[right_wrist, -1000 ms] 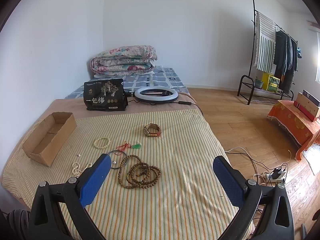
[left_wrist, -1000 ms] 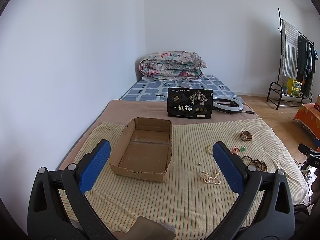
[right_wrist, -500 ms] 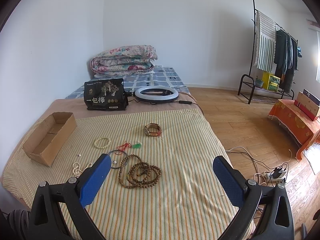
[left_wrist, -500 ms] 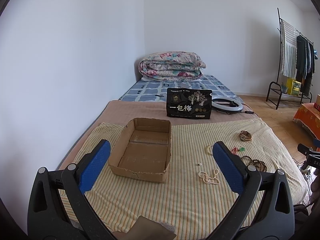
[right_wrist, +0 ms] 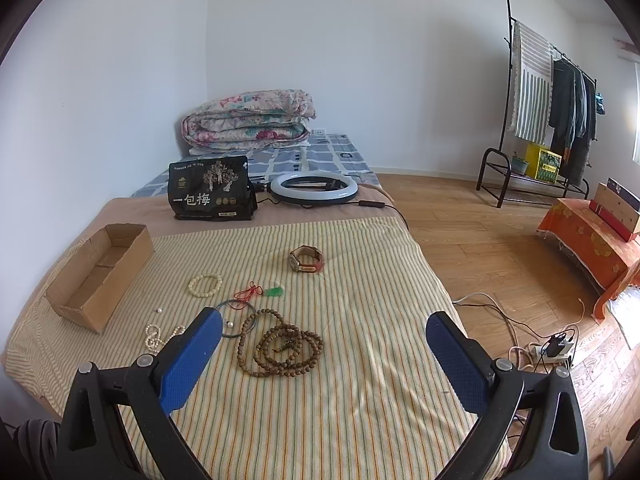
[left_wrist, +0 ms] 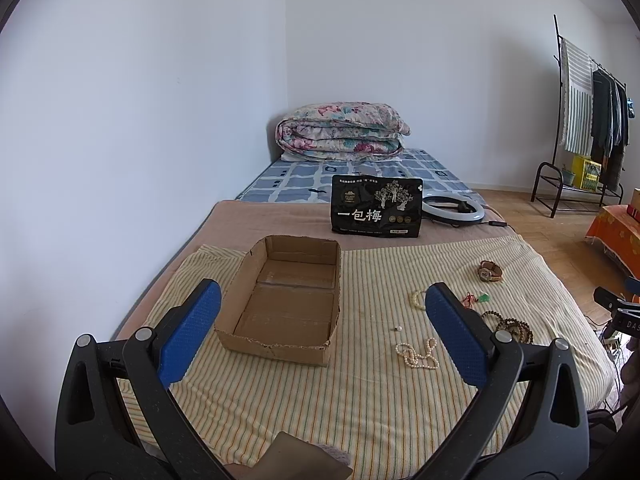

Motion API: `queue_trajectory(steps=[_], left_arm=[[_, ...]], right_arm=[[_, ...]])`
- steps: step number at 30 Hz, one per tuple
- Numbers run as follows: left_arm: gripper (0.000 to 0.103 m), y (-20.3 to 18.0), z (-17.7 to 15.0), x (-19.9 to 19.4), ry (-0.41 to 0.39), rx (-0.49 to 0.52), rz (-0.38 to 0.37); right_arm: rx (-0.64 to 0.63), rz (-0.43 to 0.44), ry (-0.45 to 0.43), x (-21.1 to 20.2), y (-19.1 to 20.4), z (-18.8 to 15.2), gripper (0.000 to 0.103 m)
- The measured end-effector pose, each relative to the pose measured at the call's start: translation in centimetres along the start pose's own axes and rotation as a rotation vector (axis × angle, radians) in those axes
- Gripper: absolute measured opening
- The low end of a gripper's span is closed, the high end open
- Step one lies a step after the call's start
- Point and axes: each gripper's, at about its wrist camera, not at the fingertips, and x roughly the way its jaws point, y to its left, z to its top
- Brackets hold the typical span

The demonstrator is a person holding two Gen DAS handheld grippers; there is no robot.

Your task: Organize jewelry

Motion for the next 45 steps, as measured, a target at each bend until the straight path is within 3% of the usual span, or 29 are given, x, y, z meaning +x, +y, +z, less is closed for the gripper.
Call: queue_trajectory(steps=[12,20,33,45], left_arm=[[0.103,-0.1,-0.4,0.3,0.003,0.01,0.003],[0.103,-0.7,-1.3,3.2,0.047,0.035,-0.018],[0.103,-5.1,-3.8,8.5,0.172,0.138,-0.166],[0.082,-8.7,-7.6,14.7,0.331,0.215,-0.239]], right_arm=[[0.001,0.001,0.008,0.7,-0.1,-0.1,0.103],[-0.02,0.011,0.048,3.2,-0.5,-0.1,0.103],[-0.095,0.08,0.199,10.3,-0.8,-1.8,0.103],[-0.11,0.096,0.333,16.4,-0.6,-4.3,0.102]])
